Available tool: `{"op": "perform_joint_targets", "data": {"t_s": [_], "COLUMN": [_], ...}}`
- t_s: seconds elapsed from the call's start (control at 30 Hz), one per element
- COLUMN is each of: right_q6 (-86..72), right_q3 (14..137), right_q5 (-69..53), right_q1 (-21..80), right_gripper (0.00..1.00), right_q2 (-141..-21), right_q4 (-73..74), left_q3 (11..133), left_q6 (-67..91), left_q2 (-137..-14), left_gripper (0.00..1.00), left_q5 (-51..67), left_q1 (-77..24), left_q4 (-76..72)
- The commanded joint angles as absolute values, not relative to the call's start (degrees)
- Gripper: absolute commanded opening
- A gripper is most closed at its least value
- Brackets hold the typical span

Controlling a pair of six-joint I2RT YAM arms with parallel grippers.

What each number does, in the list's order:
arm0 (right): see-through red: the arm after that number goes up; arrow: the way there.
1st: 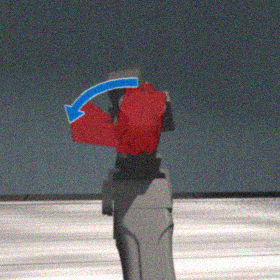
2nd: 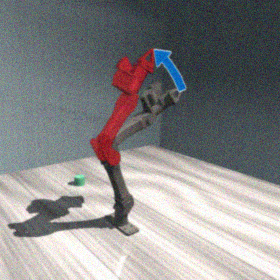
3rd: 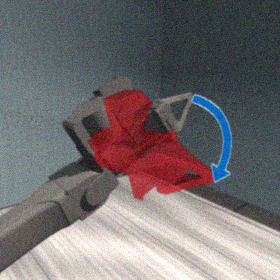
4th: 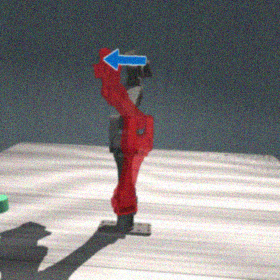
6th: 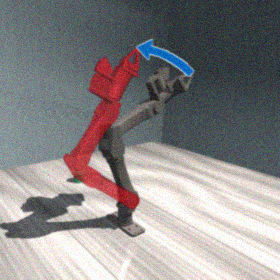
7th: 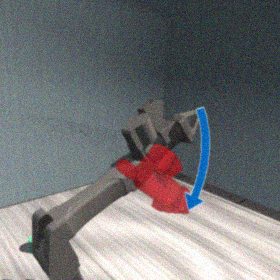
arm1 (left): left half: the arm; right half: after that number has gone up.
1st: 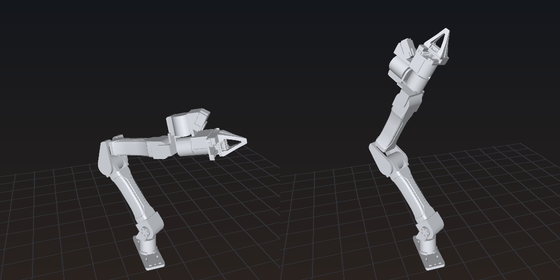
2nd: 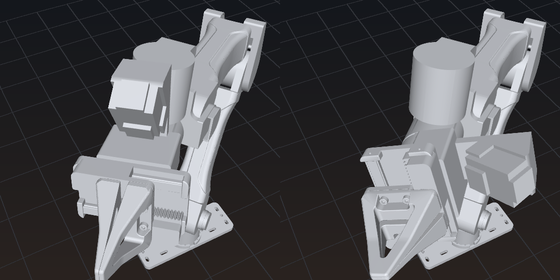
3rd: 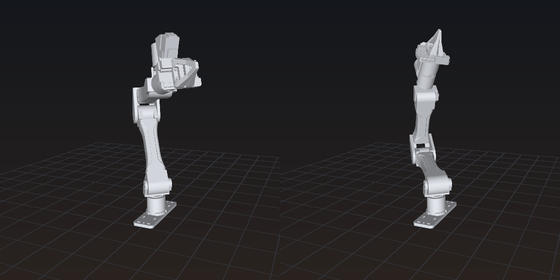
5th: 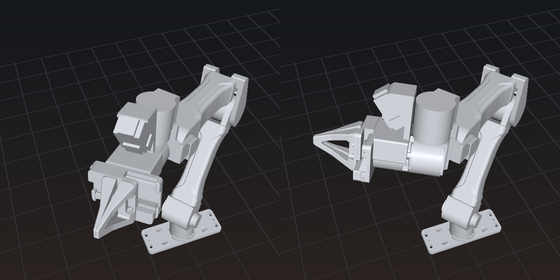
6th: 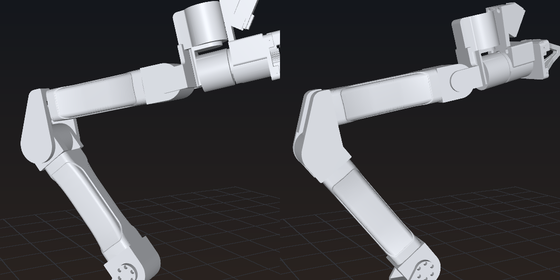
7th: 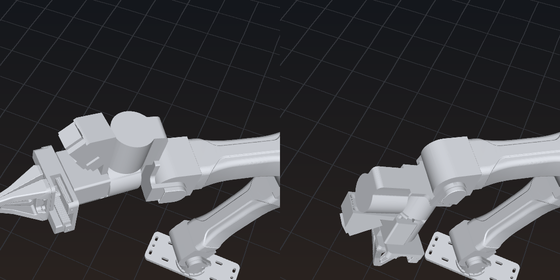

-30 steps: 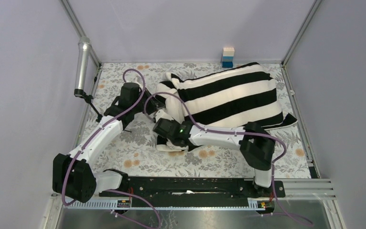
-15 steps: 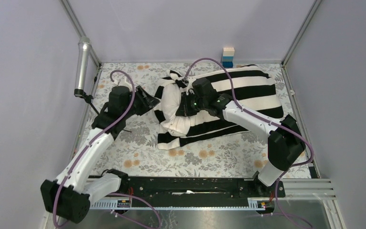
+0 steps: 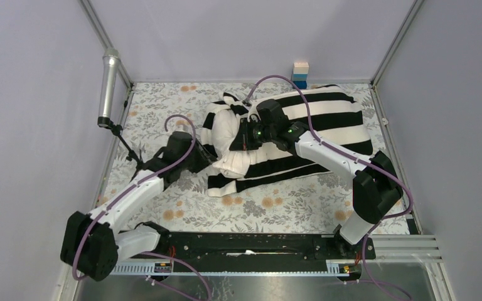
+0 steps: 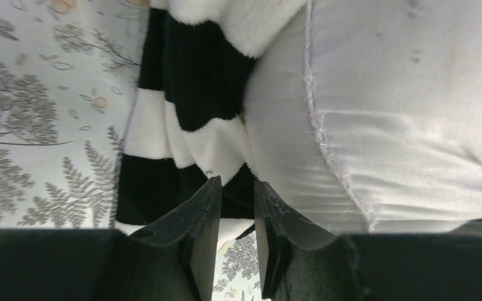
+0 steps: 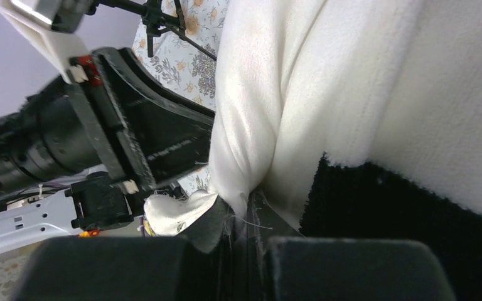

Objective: Put the pillow into the pillowcase
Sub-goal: Stuff the pillow into the pillowcase.

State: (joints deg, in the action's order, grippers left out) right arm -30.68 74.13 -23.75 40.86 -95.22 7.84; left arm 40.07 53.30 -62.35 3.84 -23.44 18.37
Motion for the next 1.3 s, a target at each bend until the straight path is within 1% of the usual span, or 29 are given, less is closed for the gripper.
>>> {"op": "perform_joint_targets", "data": {"t_s": [0.0,0.1,0.2,0.4,0.47,0.67,0.73,0.83,0.97,1.0,1.03,1.07,1.1,1.17,1.27], "right_q6": [-33.9,-34.2,-34.4,-34.5,-34.6,-34.7,-34.7,-34.8,-34.8,-34.6,-34.3,-34.0,-33.6,-32.9,-31.3], "right_q3": [76.1,76.3,76.4,76.3,76.2,76.0,75.9,76.0,75.9,76.0,76.1,76.4,76.6,77.3,76.8], "right_q5": [-28.6,-28.9,-29.1,-28.9,-28.9,-29.3,-29.3,-29.6,-29.1,-28.5,-27.9,-27.1,-25.7,-21.2,-8.6], "right_q1": [41.1,41.1,41.1,41.1,41.1,41.1,41.1,41.1,41.1,41.1,41.1,41.1,41.1,41.1,41.2], "right_gripper": [0.0,0.0,0.0,0.0,0.0,0.0,0.0,0.0,0.0,0.0,0.0,0.0,0.0,0.0,0.0], "right_q2": [-94.4,-94.5,-94.4,-94.1,-94.0,-93.9,-93.7,-93.9,-93.5,-93.3,-93.2,-93.2,-93.3,-93.3,-93.3], "right_q4": [2.4,2.2,2.0,2.1,2.0,1.8,1.8,1.7,1.8,1.9,2.1,2.4,2.8,3.7,4.5], "left_q3": [42.3,40.3,40.9,42.1,41.6,39.5,40.0,41.3,40.5,40.6,40.9,41.4,41.5,41.1,39.9], "left_q6": [56.0,59.7,60.6,62.2,63.0,64.3,64.4,64.6,66.4,66.1,65.5,64.8,64.0,62.7,60.3], "left_q2": [-66.3,-69.2,-72.8,-77.7,-78.0,-78.9,-79.4,-81.8,-83.9,-84.3,-84.7,-85.0,-84.5,-82.1,-74.5], "left_gripper": [0.29,0.29,0.29,0.29,0.34,0.37,0.41,0.41,0.34,0.28,0.2,0.09,0.0,0.0,0.0], "left_q5": [0.4,-1.9,-2.7,-6.8,-8.2,-7.0,-7.5,-9.0,-11.7,-11.7,-11.6,-11.5,-11.2,-10.6,-8.8], "left_q1": [-26.4,-27.1,-28.1,-29.3,-29.6,-29.8,-30.1,-30.2,-30.3,-30.3,-30.3,-30.3,-30.3,-30.3,-30.3], "left_q4": [10.8,6.9,4.7,4.5,3.5,-3.7,-3.6,-2.5,-4.2,-4.9,-5.0,-4.8,-4.6,-3.9,-0.4]}}
